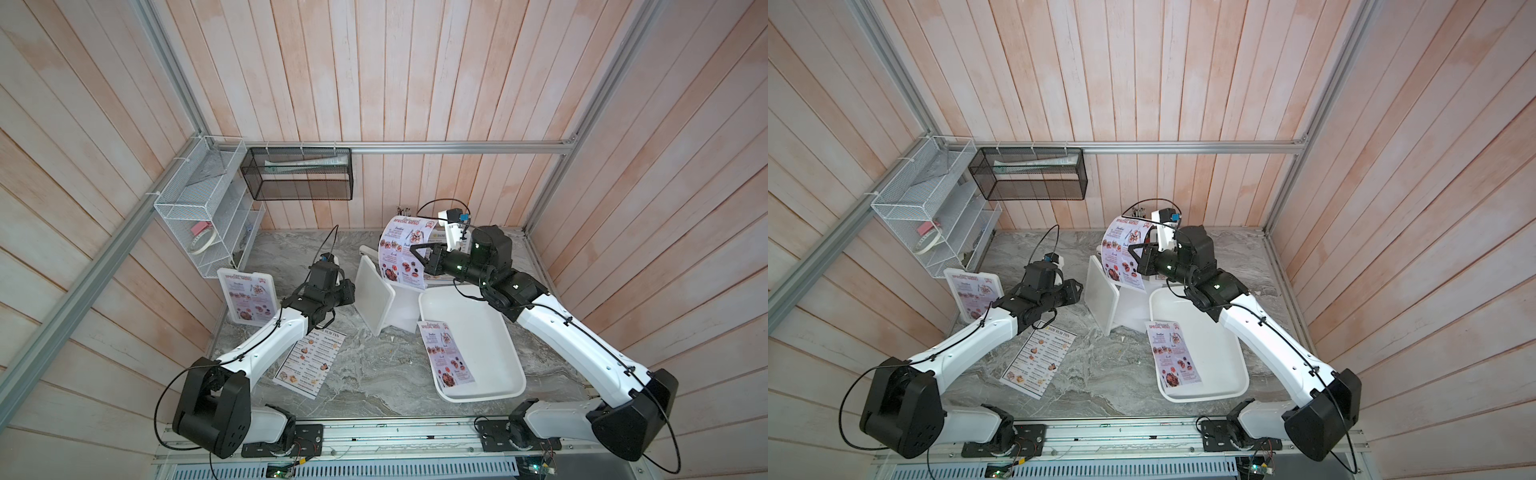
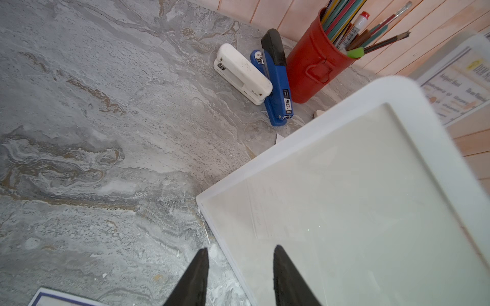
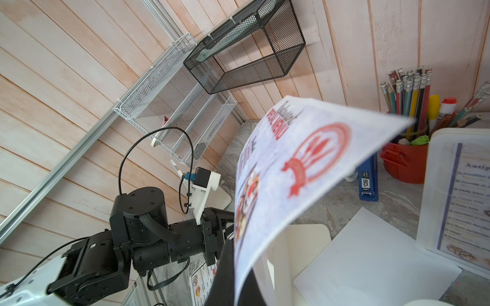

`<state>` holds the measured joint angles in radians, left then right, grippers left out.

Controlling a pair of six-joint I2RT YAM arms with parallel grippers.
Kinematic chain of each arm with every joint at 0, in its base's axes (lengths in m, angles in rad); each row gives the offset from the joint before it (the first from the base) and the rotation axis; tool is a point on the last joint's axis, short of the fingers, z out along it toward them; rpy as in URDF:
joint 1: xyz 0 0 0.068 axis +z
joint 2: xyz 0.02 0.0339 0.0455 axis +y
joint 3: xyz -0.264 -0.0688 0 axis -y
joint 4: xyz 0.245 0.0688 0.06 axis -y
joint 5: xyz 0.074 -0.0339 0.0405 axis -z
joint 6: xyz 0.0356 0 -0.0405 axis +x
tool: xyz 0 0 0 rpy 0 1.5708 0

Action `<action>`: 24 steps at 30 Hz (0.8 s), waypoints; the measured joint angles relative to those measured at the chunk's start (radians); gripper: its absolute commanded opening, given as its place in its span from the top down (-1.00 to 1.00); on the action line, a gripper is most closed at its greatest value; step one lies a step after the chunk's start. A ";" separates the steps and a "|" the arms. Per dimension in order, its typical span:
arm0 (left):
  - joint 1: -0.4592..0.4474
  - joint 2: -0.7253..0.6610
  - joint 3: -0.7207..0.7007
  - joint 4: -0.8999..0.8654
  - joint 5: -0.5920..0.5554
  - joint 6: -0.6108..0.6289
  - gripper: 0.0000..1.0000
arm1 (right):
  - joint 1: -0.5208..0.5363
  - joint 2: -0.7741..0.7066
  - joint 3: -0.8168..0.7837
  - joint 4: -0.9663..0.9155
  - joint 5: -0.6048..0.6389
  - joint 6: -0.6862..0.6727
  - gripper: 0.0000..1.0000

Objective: Replace the menus in the menu holders
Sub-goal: Insert the menu into the menu holder.

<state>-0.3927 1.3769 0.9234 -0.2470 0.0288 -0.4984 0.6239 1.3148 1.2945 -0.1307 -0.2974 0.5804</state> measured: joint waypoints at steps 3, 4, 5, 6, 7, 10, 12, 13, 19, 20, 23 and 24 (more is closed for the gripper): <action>0.000 0.000 0.000 -0.002 -0.001 0.000 0.16 | 0.000 0.008 0.000 0.000 0.000 0.000 1.00; -0.001 0.000 0.000 -0.003 -0.003 0.000 0.16 | 0.000 0.011 0.000 0.000 0.000 0.000 1.00; -0.001 0.000 0.000 -0.007 -0.004 0.001 0.16 | -0.001 0.014 0.000 0.000 0.000 0.000 1.00; -0.001 0.000 0.000 -0.011 -0.005 0.001 0.16 | -0.003 0.017 0.000 -0.001 0.000 0.000 1.00; -0.001 0.000 0.000 -0.015 -0.007 0.001 0.16 | -0.003 0.019 0.000 0.000 0.000 0.000 1.00; -0.001 -0.003 0.000 -0.031 -0.011 0.005 0.16 | -0.008 0.023 0.000 0.000 0.000 0.000 1.00; -0.002 -0.010 0.001 -0.040 -0.011 0.008 0.16 | -0.011 0.028 0.000 0.000 0.000 -0.001 1.00; -0.003 -0.014 0.001 -0.045 -0.011 0.009 0.16 | -0.012 0.031 0.000 0.000 0.000 -0.001 1.00; -0.016 -0.036 0.017 -0.064 -0.016 0.017 0.16 | -0.015 0.057 0.000 0.001 0.000 -0.006 1.00; -0.019 -0.039 0.022 -0.068 -0.019 0.018 0.15 | -0.015 0.062 0.000 0.002 0.000 -0.007 1.00; -0.031 -0.047 0.036 -0.081 -0.027 0.021 0.15 | -0.016 0.073 0.000 0.005 0.000 -0.010 1.00; -0.035 -0.050 0.041 -0.084 -0.030 0.022 0.15 | -0.016 0.076 0.000 0.007 0.000 -0.012 1.00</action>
<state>-0.4274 1.3273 0.9646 -0.3309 -0.0013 -0.4763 0.6079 1.3911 1.2945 -0.1238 -0.2974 0.5686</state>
